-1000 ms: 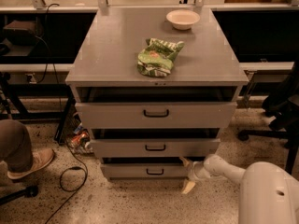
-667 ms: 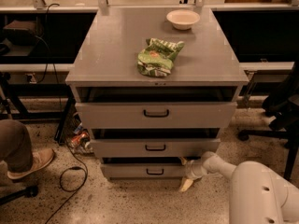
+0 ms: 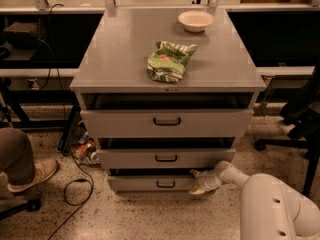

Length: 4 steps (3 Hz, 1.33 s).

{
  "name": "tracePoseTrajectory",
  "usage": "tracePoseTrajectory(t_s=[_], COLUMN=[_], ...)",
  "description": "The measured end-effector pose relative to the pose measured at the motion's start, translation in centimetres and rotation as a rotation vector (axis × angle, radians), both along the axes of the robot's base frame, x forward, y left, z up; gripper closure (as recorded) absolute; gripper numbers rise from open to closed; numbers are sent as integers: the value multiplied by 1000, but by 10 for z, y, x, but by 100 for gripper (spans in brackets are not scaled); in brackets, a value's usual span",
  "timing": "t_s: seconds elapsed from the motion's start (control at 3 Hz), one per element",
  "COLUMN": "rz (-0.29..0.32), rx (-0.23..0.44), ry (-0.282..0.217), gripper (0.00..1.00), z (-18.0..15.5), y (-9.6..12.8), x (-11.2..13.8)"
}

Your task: Open bottom drawer

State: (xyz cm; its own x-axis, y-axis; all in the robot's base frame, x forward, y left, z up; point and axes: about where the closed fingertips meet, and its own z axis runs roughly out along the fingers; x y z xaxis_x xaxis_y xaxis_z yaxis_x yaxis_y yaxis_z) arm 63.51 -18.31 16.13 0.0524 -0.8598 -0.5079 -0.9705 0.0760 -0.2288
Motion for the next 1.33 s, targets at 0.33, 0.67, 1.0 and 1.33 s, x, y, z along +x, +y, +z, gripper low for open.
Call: tracePoseTrajectory(t_s=[0.33, 0.67, 1.0, 1.33], rz=[0, 0, 1, 2], rx=[0, 0, 0, -1], ry=[0, 0, 1, 1], gripper=[71, 94, 100, 100], z=[2, 6, 6, 6], y=[0, 0, 1, 1], x=[0, 0, -1, -2])
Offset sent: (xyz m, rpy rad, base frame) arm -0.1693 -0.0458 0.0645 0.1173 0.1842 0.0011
